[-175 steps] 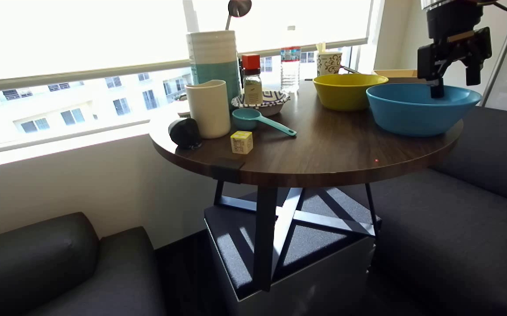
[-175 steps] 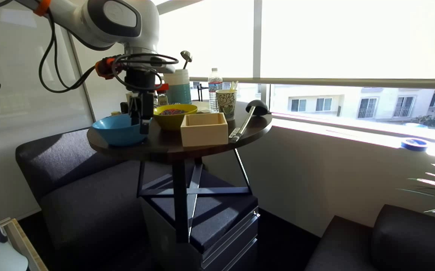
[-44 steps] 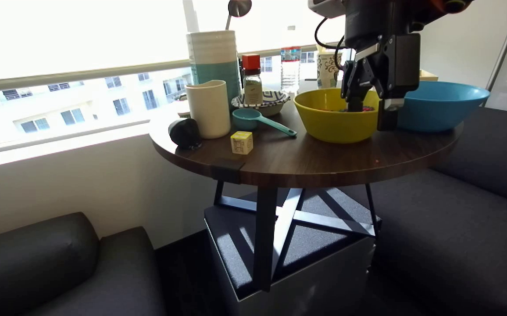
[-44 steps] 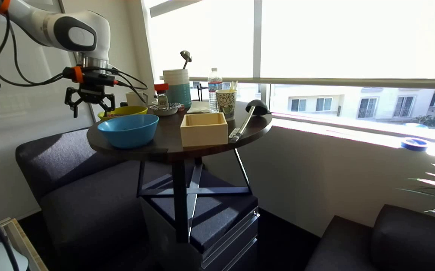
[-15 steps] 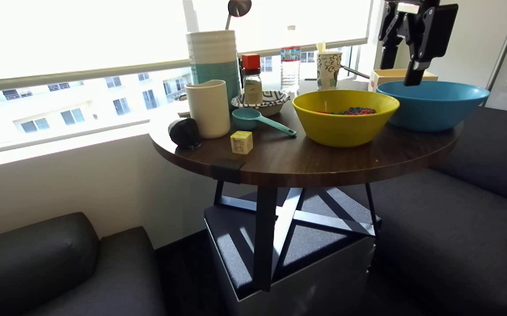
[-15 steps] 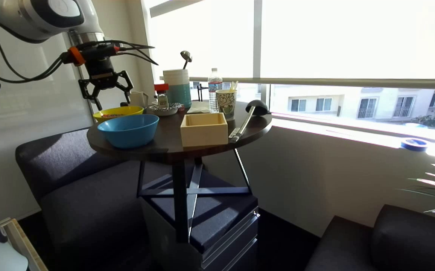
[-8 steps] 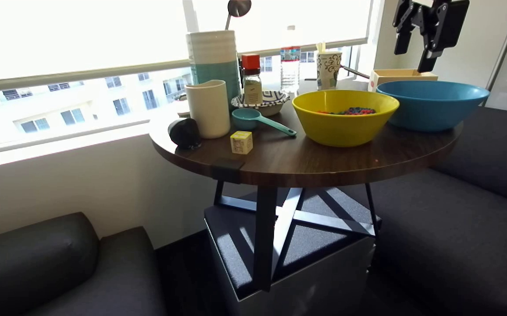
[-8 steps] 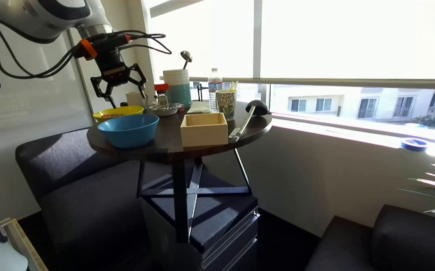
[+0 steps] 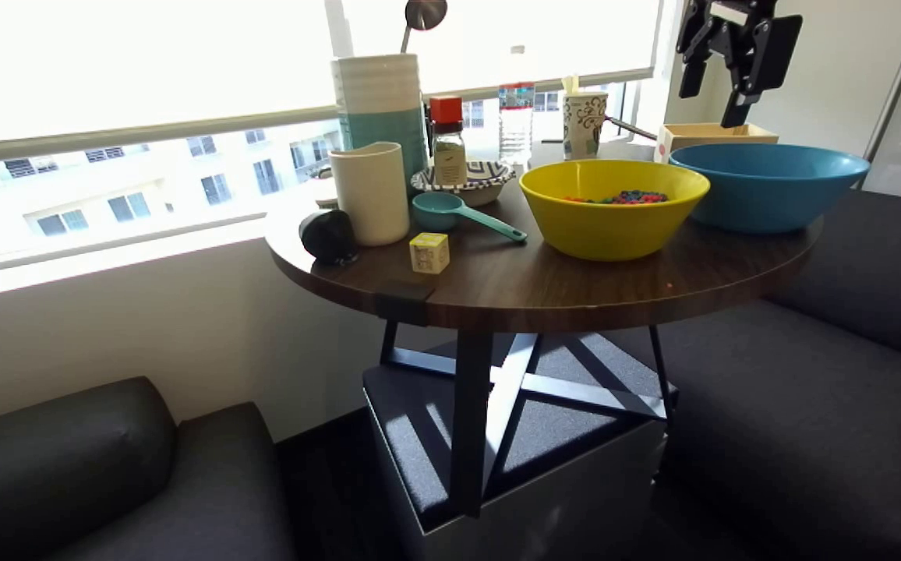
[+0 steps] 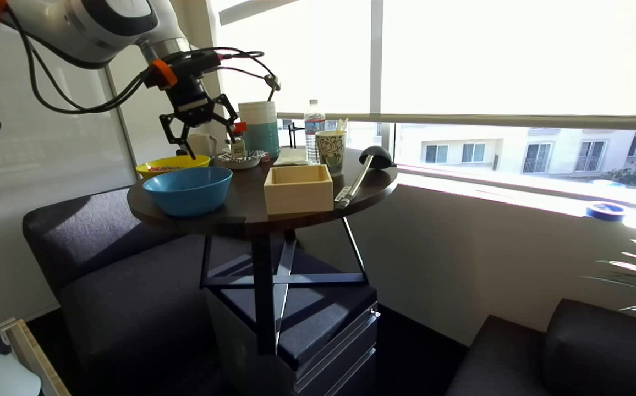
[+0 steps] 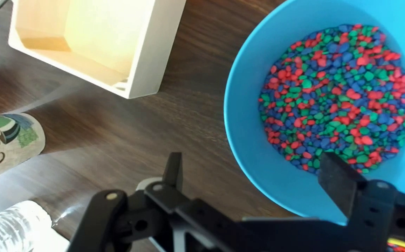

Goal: Switch the positions of the blue bowl and the yellow bowl by sliding the blue bowl to the right and sliding the yellow bowl to the right on the table

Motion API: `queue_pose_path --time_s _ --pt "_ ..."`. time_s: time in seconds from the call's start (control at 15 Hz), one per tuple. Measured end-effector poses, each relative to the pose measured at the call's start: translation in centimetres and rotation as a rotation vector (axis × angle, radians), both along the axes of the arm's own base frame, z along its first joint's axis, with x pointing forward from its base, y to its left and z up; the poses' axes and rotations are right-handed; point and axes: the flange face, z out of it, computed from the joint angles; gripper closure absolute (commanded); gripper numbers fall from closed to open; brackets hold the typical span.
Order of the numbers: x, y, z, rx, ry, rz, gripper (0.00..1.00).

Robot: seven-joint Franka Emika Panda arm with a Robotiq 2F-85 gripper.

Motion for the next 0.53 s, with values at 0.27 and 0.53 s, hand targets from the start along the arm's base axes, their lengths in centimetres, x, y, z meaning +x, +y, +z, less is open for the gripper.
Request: queue_pose_path --time_s 0.27,0.53 --pt "2.1 -0.8 -1.3 -0.006 0.021 0.059 0.0" --pt "3.5 -1.1 -2.6 -0.006 0.062 0.106 0.0"
